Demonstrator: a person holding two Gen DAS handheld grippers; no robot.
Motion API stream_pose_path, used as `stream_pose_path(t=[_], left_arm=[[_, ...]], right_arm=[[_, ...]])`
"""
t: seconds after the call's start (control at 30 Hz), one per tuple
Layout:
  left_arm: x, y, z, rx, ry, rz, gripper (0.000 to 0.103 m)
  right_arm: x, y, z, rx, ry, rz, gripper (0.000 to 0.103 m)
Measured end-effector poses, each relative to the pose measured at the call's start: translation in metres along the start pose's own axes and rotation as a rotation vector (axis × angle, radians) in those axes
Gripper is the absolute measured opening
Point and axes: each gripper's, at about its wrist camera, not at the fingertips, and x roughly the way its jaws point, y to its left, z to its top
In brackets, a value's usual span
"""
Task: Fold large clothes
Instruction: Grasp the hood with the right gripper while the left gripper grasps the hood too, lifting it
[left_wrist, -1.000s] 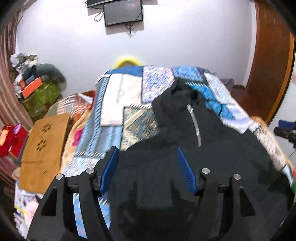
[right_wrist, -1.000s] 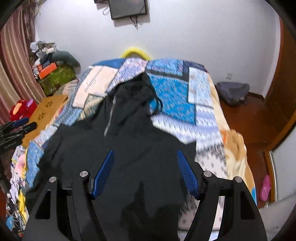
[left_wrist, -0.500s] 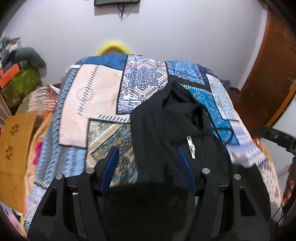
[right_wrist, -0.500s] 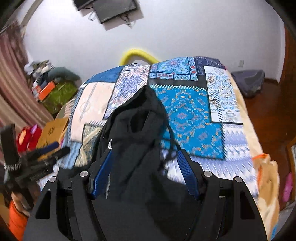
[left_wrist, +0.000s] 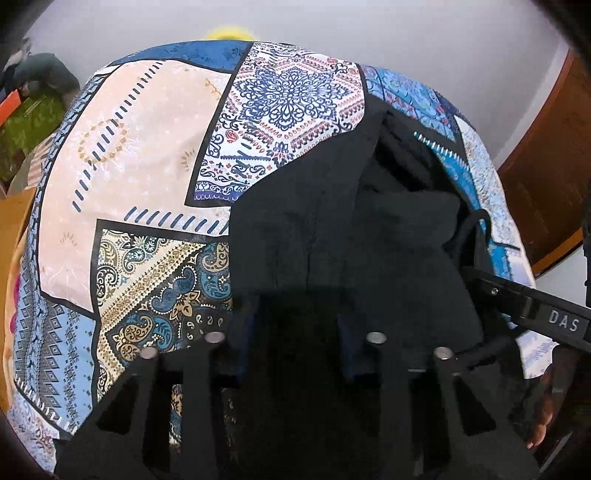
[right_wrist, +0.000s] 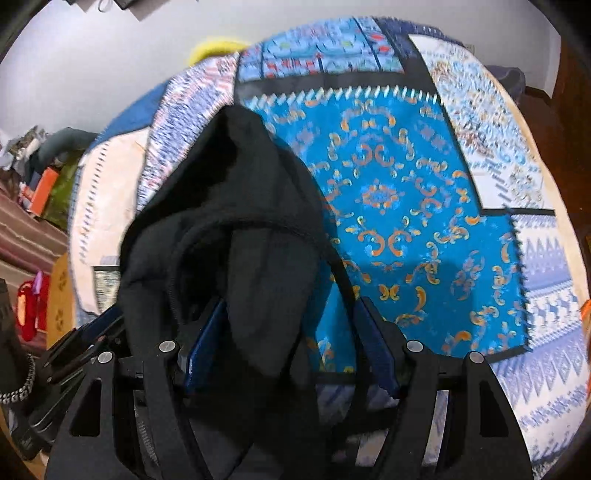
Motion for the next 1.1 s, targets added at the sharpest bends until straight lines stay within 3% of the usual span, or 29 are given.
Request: stream_pose_path(t=[0.03, 0.13, 0.17, 0.3, 0.43, 0.67, 0.77, 0.93, 1.1], left_arm=[[-0.001, -0.001, -0.001, 0.006, -0.008, 0.008, 0.021], [-0.009, -0.005, -0.006, 0.045, -0.024, 0.029, 0.011], [-0.015, -0.007, -0.007, 0.063, -0.031, 0.041, 0.011], [-0.051, -0.009, -0.011, 0.077, -0.066, 0.017, 0.009], [-0.111, -0.014, -0.024, 0.113, -0.124, -0.033, 0.009], [-0.201, -0.024, -0.101, 0.212, -0.169, -0.076, 0.008], [-0.217, -0.024, -0.146, 0.241, -0.154, -0.063, 0.008], [-0.209, -0.02, -0.216, 0.255, -0.064, -0.032, 0.009], [-0.2, -0.011, -0.262, 0.25, 0.027, 0.02, 0.01]], right_arm=[[0.002, -0.001, -0.003, -0.009, -0.008, -0.01, 0.053], [-0.004, 0.004, -0.009, -0.054, 0.005, -0.003, 0.022], [-0.01, 0.008, -0.012, -0.075, -0.002, -0.009, 0.019], [-0.051, 0.026, -0.029, -0.175, -0.076, -0.055, 0.016], [-0.105, 0.028, -0.047, -0.191, -0.125, 0.024, 0.014], [-0.173, 0.055, -0.116, -0.341, -0.197, 0.06, 0.013], [-0.182, 0.054, -0.153, -0.348, -0.174, 0.093, 0.013], [-0.174, 0.043, -0.207, -0.352, -0.114, 0.07, 0.019], [-0.158, 0.022, -0.244, -0.281, 0.012, 0.022, 0.02]])
